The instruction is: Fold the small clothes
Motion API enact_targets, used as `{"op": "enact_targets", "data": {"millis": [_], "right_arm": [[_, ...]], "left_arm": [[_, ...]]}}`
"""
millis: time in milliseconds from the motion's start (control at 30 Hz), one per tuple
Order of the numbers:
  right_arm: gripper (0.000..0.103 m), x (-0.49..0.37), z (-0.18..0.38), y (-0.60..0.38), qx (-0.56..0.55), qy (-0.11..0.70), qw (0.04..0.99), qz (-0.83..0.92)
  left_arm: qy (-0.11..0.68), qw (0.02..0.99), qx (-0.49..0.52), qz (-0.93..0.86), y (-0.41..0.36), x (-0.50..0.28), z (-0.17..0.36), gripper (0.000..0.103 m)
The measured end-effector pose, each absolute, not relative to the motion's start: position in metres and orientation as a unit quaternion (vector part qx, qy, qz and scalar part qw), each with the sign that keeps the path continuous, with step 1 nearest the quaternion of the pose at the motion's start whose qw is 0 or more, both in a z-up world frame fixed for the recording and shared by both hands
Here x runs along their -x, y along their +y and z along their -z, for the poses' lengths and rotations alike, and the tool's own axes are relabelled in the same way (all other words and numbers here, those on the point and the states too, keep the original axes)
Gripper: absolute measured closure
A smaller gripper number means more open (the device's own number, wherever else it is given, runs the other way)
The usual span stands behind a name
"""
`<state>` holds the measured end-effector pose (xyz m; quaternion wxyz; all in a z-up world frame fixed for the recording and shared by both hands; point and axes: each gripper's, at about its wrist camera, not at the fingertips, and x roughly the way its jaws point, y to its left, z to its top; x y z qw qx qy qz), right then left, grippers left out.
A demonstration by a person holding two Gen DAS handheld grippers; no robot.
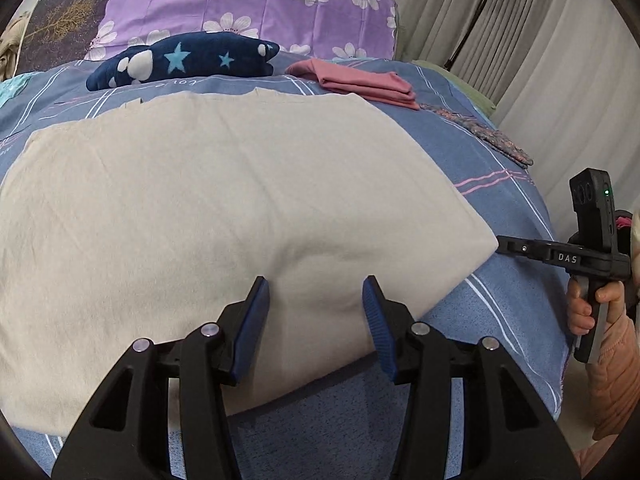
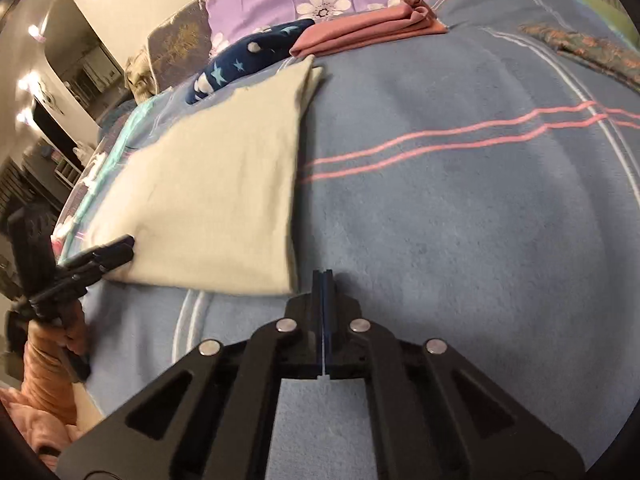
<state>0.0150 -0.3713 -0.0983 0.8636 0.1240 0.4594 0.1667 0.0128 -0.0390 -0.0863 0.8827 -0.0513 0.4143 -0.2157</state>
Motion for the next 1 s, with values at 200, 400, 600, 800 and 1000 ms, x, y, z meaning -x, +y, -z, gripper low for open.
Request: {"op": "enact_targets", "data": {"millis": [200, 400, 600, 800, 1000], "right_arm": [[0.097, 0.003, 0.059, -0.338, -0.097, 0.402, 0.888, -0.204], [0.08, -0.02, 0.092, -0.302, -0.037, 0.467, 0.869, -0.16], [0.078, -0.016, 0.093, -0.305, -0.081, 0.455, 0.876, -0.136], [0.06, -0.009, 0.061, -0.284, -0.056, 0.441, 0.892, -0.078], [0.047, -0.016, 0.019, -0.206, 0.017, 0.397, 0.905, -0.149]], "left_arm": [[0.399, 0.887, 0.077, 0.22, -0.024, 0.0, 0.078, 0.053], [0.337, 0.918, 0.103, 0.181, 0.035, 0.033, 0.052, 0.053], [0.336, 0.933, 0.123, 0.033, 0.151, 0.06, 0.061, 0.07], [0.372, 0.922, 0.11, 0.008, 0.197, 0.056, 0.084, 0.076], [0.375, 0.917, 0.084, 0.106, 0.183, 0.048, 0.087, 0.069]]}}
